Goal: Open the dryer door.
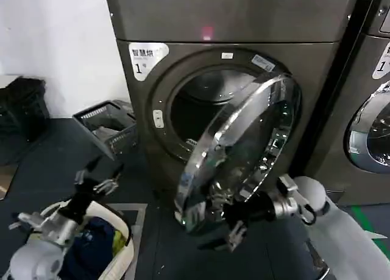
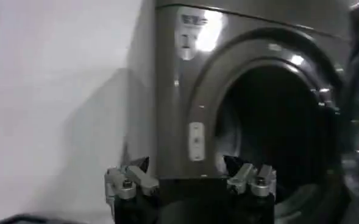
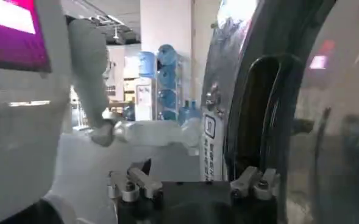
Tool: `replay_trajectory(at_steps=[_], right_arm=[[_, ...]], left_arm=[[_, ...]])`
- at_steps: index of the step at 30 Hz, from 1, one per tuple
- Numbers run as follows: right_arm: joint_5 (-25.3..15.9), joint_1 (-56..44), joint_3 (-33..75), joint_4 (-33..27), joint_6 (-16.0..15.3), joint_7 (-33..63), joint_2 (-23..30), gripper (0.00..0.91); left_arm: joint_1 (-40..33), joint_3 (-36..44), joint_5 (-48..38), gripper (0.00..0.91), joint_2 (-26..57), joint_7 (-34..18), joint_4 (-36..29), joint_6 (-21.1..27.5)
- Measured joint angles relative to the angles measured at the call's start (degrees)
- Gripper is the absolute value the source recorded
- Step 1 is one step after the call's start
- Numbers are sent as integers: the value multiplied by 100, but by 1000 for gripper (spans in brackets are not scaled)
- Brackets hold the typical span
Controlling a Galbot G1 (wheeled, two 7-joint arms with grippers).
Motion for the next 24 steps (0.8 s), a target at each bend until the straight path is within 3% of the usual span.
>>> replay_trajectory(at_steps=[8,12,24], right_arm=[[207,-525,666,46,114,-8,-287,907],[236,-906,1213,156,348,-10,-385,907],[350,-2502,3603,72,591,-7,-218,907]], left_arm=[[-759,1105,-457,907,585,781,109,-153],[-1142,1717,-718,907,820,1080,133,-102],[-2449,3560,-901,907,849,1379,603,-143]])
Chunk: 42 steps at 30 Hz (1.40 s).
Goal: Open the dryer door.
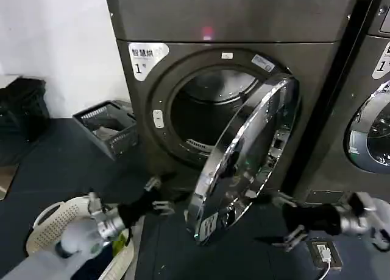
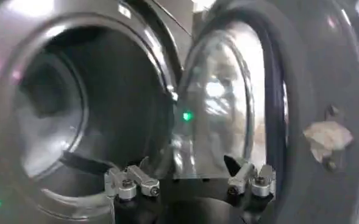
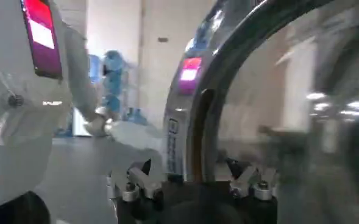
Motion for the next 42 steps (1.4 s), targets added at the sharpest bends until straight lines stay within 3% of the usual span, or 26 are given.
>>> replay_trajectory(at_steps=[4,9,17,34,42], right_arm=[[-45,-383,813,-114,19,12,104,907],[-443,-708,1741,-356,55,377,336,907],[-430,-1160,3490,-529,38,1015,736,907],[-145,-2185,6471,-563,114,4558,1160,907],[-764,-2521,7128,-524,78,5958,1245,907]], left_arm=[[-437,486,6,907,-70,80,132,-18],[-893,1011,-74,907,-93,213,147,-53],[-1571,1854,-183,907,-248,283,162,-108],[-2956,3521,-130,907,-1486,166,626,-94],[-3440,4062,-146,907,-2240,60,1024,-97]])
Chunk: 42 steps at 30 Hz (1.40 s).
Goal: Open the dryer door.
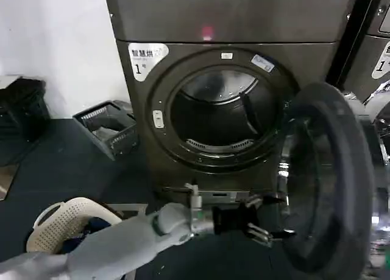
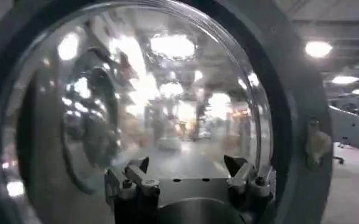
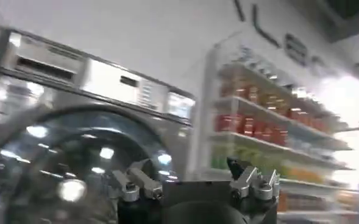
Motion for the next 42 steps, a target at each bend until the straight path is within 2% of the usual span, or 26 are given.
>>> replay_trajectory(at_steps=[6,19,26,30,35,42], right_arm=[[-257,-71,315,-228,-3,833,-52,907],[-291,-162,391,-348,41,892,-34,907],[-291,-137,358,-352,55,878,-31,907],[-290,-140,355,-348,59,878,-23,907],[-288,-143,335,-340,95,872,1,907],[-288,-99,299,-347,106,870,-2,907]], left_arm=[[-265,256,-15,907,-544,-100,384,-5],[-551,506,149,907,-1874,-303,1390,-143],[-680,359,621,907,-2564,-506,2026,-537],[-747,202,637,907,-2979,-706,2485,-598],[-783,72,690,907,-2978,-787,2854,-624],[-757,-46,773,907,-2979,-837,2914,-725]])
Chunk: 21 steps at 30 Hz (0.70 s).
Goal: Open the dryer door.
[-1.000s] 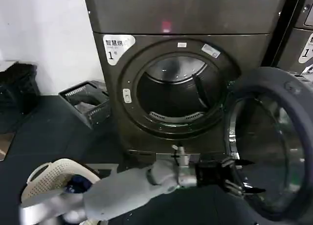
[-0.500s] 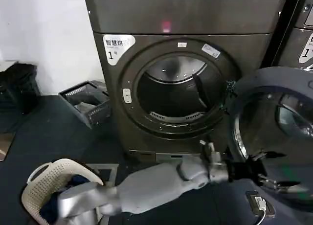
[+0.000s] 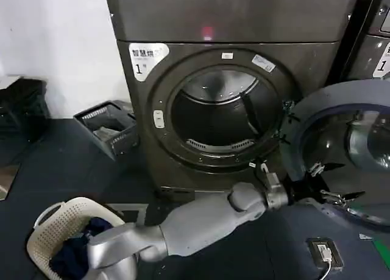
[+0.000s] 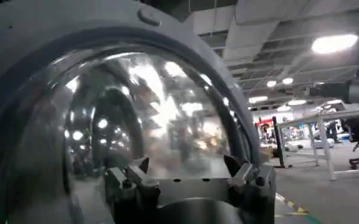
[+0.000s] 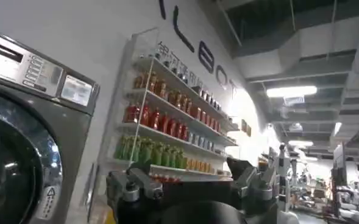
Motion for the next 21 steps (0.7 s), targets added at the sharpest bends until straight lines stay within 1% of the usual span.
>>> replay_trajectory(at_steps=[2,5,10,12,16,19,21], right_arm=[[1,0,0,-4,2,0,-4,907],[1,-6,12,-4,4,0,-11,907],[-6,1,6,-1,4,12,-30,907],[-9,13,-23,14,4,13,-33,907],[-11,25,-30,20,4,16,-39,907],[-12,54,-35,26,3,21,-69,907],[-33,67,-29,38,6,25,-81,907]], left_arm=[[-3,-48,56,907,0,4,-20,-110],[59,-83,252,907,0,-70,-139,-404],[197,-191,1081,907,0,-930,-513,-895],[252,-211,967,907,19,-997,-680,-946],[373,-277,687,907,673,-1057,-1110,-1032],[461,-367,668,907,1198,-1077,-1508,-975],[549,-441,491,907,1567,-1081,-1833,-857]])
